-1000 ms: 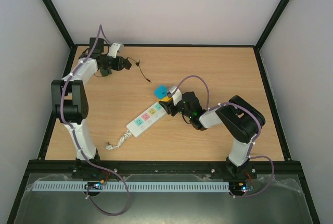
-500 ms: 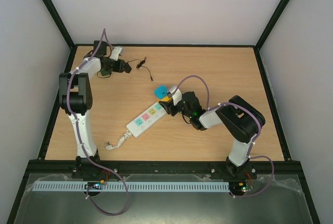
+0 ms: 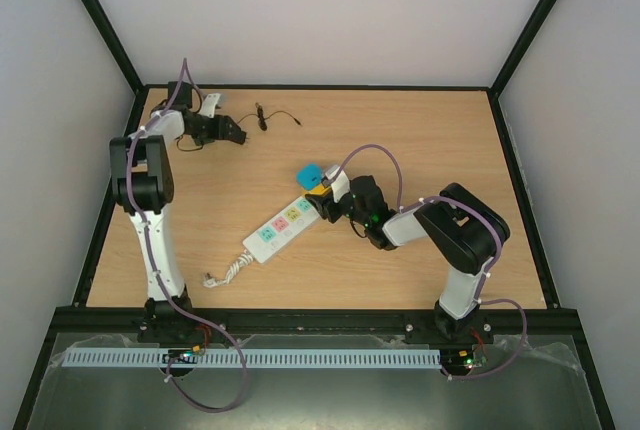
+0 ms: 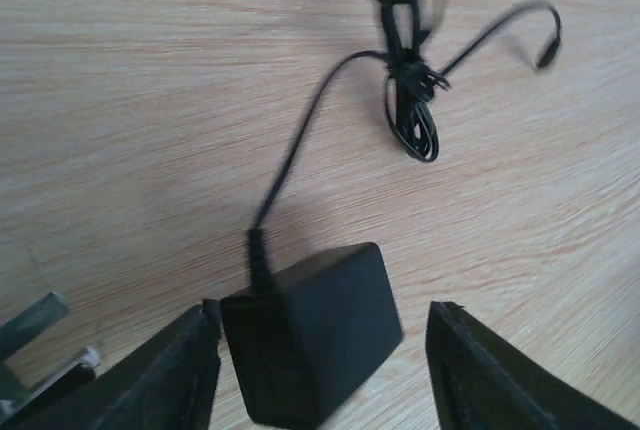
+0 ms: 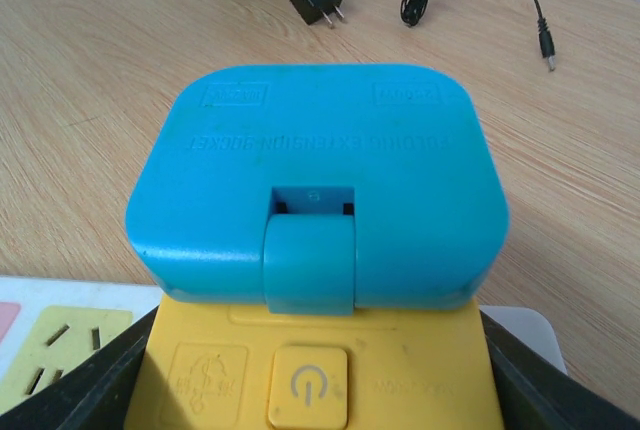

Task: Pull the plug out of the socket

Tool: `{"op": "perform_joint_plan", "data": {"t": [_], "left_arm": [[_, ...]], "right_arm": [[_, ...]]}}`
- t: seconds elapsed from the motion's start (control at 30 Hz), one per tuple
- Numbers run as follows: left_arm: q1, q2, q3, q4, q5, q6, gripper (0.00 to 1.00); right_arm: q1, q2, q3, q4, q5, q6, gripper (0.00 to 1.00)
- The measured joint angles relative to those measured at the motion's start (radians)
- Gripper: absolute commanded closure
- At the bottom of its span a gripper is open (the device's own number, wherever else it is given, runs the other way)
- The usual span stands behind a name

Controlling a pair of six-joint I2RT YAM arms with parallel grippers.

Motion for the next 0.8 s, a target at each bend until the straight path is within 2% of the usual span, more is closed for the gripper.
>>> {"op": "perform_joint_plan", "data": {"t": [0.33, 0.4, 0.5, 0.57, 0.6, 0.8], "left_arm": [[0.016, -0.051, -0.047, 0.027, 0.011, -0.034, 0.31], [0.016, -0.082, -0.072, 0.032, 0.011, -0.034, 0.27], [0.016, -0.164, -0.134, 0.052, 0.006, -0.032, 0.15], [0.016, -0.226, -0.179, 0.067, 0.002, -0.025, 0.03], [0.016, -0.267, -0.212, 0.079, 0.002, -0.027, 0.01], [0.016, -0.483, -0.372, 0.119, 0.016, -0.02, 0.0]], "right_arm": [[-0.002, 0.006, 0.006, 0.0, -0.008, -0.004, 0.72], [-0.002, 0.006, 0.006, 0.0, -0.009, -0.006, 0.72], [-0.002, 0.006, 0.006, 0.0, -0.018, -0.009, 0.72], [-0.002, 0.006, 0.006, 0.001, -0.025, -0.012, 0.72], [-0.003, 0.006, 0.006, 0.001, -0.029, -0.014, 0.72], [-0.007, 0.006, 0.006, 0.001, -0.048, -0.022, 0.71]]}}
